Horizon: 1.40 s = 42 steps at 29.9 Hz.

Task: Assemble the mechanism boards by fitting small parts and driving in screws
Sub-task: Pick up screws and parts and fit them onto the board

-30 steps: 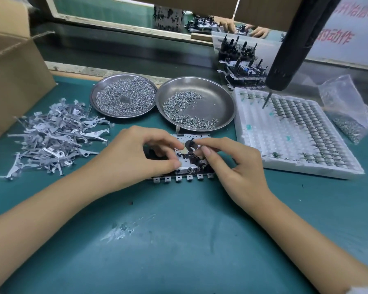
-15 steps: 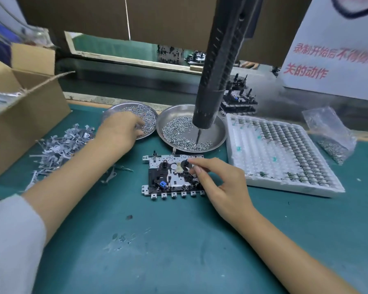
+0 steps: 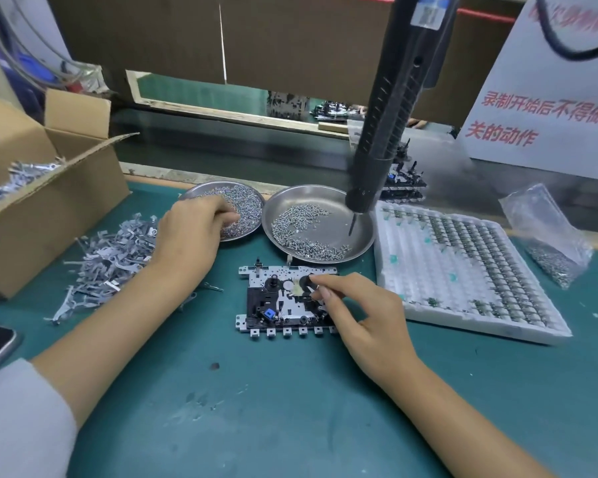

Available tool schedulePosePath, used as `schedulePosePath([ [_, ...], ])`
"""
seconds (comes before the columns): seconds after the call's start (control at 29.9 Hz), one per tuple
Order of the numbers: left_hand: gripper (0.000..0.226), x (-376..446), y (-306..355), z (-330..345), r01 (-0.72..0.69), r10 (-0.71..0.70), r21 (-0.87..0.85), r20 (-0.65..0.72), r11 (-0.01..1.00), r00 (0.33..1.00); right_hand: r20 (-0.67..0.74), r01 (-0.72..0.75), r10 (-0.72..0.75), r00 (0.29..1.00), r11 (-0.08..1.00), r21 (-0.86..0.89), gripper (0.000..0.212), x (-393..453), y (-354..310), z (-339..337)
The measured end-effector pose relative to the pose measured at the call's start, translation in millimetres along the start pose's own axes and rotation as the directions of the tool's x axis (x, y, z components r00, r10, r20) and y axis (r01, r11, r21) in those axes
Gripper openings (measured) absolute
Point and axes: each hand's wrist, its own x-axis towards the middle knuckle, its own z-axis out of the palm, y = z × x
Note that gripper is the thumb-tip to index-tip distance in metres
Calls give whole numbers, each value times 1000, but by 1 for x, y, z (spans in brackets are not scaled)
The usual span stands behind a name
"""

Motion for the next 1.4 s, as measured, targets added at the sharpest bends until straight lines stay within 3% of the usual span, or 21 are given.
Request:
schedulePosePath([
  [0.07, 17, -1, -1, 1, -6, 6, -20, -12, 1000, 1000, 2, -5, 5, 1000, 1000, -6, 21, 0, -1, 0],
  [0.23, 25, 2, -2, 1, -47, 51, 136, -28, 990, 998, 22, 0, 1, 1000, 999, -40, 21, 1, -2, -1],
  [0.27, 23, 2, -1, -1, -47, 50, 65, -48, 997, 998, 13, -4, 5, 1000, 999, -42, 21, 1, -3, -1],
  [0.33, 10, -4, 7, -5, 36, -50, -273, -43, 961, 998, -30, -46, 46, 998, 999, -17, 20, 3, -5, -1],
  [0.43, 17, -22, 22, -7, 200, -149, -697, 135, 689, 980, -68, -112, 110, 992, 993, -26, 23, 24, -9, -1],
  [0.53, 22, -42, 29, -3, 199, -90, -749, 184, 631, 979, 50, -190, 212, 976, 942, -278, 30, 65, -4, 3],
  [0.6, 23, -49, 29, 1, 167, -59, -753, 169, 637, 984, 187, -244, 380, 906, 829, -504, 37, 88, 3, 8],
  [0.67, 23, -52, 30, 3, 130, -39, -730, 141, 670, 989, 215, -300, 492, 844, 764, -572, 30, 98, 9, 12],
  [0.73, 20, -52, 29, 4, 107, -35, -721, 114, 684, 993, 180, -320, 498, 848, 754, -574, 16, 100, 11, 15],
  [1.0, 14, -58, 33, 9, 130, -59, -722, 123, 679, 991, 34, -294, 338, 940, 859, -420, 10, 89, 8, 8],
  [1.2, 19, -61, 36, 9, 130, -39, -739, 139, 660, 989, 41, -277, 321, 946, 868, -412, 8, 85, 9, 9],
  [1.3, 20, -61, 35, 10, 114, -36, -748, 120, 654, 992, -16, -339, 349, 937, 899, -277, 10, 85, 4, 7],
  [1.4, 24, -63, 37, 9, 117, -58, -776, 104, 619, 993, 44, -455, 453, 890, 886, 94, 15, 77, -8, 3],
])
